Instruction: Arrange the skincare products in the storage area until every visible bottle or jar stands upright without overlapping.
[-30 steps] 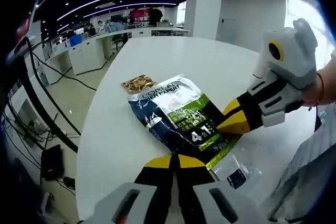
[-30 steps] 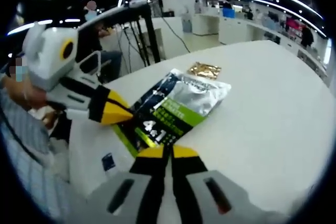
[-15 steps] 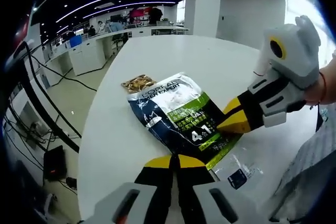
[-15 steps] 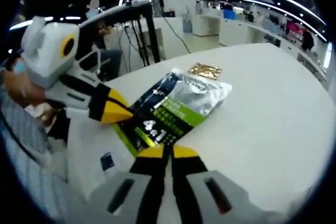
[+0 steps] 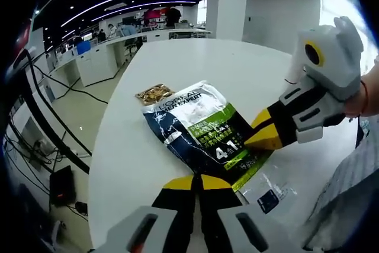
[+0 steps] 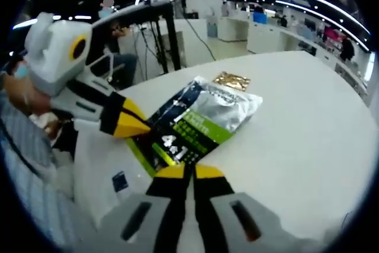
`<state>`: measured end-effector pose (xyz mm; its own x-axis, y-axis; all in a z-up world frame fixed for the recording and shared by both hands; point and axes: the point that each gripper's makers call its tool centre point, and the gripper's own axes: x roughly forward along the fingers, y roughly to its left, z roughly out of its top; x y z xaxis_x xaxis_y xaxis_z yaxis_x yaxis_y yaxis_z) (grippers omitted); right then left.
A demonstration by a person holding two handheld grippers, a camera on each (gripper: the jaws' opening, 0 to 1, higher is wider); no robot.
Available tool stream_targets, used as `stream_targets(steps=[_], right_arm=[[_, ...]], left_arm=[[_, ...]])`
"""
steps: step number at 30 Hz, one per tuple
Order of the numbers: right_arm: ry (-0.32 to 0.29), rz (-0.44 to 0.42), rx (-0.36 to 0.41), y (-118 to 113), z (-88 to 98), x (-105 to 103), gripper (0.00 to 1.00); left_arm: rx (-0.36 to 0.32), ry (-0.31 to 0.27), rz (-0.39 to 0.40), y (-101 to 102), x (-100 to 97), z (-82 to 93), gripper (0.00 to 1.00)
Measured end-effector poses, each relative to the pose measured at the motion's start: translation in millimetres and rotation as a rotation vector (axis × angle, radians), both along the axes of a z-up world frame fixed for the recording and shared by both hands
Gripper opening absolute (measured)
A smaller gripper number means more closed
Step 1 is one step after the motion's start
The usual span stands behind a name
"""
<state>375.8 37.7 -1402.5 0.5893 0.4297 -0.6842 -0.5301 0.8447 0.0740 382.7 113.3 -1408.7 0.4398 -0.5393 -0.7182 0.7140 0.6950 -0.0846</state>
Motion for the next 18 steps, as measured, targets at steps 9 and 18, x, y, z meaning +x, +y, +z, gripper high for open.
stream_targets(steps=[9,18], right_arm=[[-0.018,0.001,0.003,-0.6,0.3,-0.8,0.03],[-0.027,0.007,-0.008,0.1,0.2,-0.1,0.03]], left_arm=[[0.013,-0.007,-0.007,-0.2,0.1,0.1,0.01],[0.013,-0.034,0.012,-0.2,0.1,0.5,0.01]])
